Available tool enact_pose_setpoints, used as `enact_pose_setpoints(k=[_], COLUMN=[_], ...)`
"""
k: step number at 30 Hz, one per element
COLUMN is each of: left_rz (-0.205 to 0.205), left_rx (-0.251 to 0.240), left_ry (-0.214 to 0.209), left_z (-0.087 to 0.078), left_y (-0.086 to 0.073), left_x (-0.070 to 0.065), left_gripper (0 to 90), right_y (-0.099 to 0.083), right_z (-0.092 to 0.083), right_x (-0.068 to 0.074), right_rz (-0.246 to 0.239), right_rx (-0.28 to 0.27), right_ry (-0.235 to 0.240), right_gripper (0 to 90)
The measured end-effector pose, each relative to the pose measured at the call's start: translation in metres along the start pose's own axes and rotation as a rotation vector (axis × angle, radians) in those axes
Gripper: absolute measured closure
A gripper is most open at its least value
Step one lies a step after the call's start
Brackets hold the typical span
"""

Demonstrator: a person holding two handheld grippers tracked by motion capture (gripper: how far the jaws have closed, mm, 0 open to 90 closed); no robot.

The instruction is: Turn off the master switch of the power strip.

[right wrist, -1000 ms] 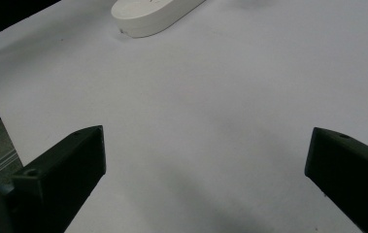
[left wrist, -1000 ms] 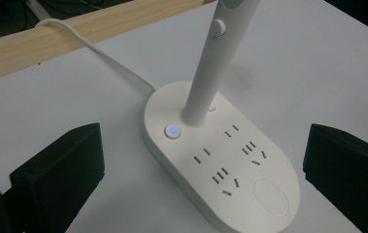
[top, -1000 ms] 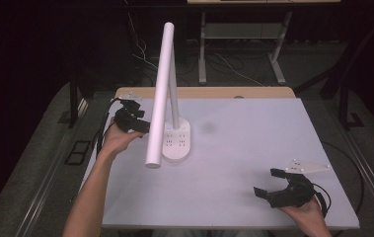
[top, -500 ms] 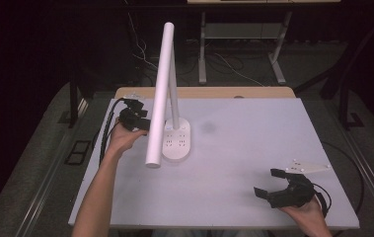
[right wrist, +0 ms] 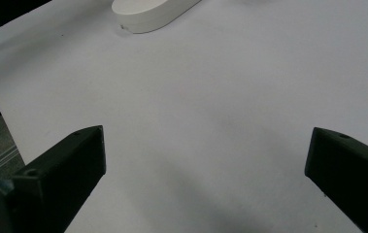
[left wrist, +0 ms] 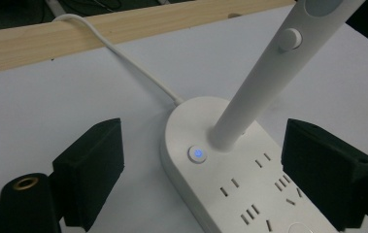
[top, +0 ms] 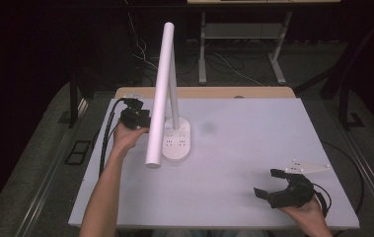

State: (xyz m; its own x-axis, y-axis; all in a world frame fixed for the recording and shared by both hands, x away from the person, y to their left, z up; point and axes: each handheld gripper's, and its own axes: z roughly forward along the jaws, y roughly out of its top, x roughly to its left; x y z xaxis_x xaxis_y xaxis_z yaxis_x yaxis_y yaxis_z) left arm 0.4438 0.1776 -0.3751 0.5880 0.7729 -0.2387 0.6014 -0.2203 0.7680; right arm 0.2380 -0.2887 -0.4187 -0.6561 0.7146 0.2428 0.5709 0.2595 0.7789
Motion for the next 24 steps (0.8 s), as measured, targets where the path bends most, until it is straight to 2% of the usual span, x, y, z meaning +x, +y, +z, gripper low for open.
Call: enact_pose_setpoints(k=[4,5,6,10,13,14,16,24], left_rz=[-0.003,0.001,0.002,-0.012,-0.025,-0.029,-0.042,-0.054], left_rx=[-0.018,-0.022,-0.029,-0.047,-0.045,-0.047,-0.048,-0.038], left_ry=[-0.006,-0.007,-0.011,-0.019,-0.028,-0.027,-0.03,-0.027], left_z=[0.001,0.001,0.002,0.003,0.004,0.004,0.005,0.011], left_y=[0.0,0.0,0.0,0.001,0.0,0.0,-0.001,-0.003], left_x=[0.002,0.003,0.003,0.005,0.008,0.008,0.009,0.013], left_gripper=[27.3,35.0,35.0,47.4,58.2,58.2,64.1,87.0], right_y=[0.0,0.0,0.0,0.0,0.0,0.0,0.0,0.0], right_z=[0.0,0.0,0.0,-0.001,-0.001,-0.001,-0.001,0.0], right_x=[0.0,0.0,0.0,0.0,-0.001,-0.001,0.0,-0.001], right_rz=[0.002,0.006,0.006,0.007,0.006,0.006,0.006,0.001], right_rx=[0.0,0.002,0.002,0.003,0.004,0.004,0.005,0.005], right_ry=[-0.001,-0.001,-0.001,-0.001,-0.001,-0.001,-0.002,-0.003], right_gripper=[0.4,0.4,0.4,0.4,0.4,0.4,0.4,0.4])
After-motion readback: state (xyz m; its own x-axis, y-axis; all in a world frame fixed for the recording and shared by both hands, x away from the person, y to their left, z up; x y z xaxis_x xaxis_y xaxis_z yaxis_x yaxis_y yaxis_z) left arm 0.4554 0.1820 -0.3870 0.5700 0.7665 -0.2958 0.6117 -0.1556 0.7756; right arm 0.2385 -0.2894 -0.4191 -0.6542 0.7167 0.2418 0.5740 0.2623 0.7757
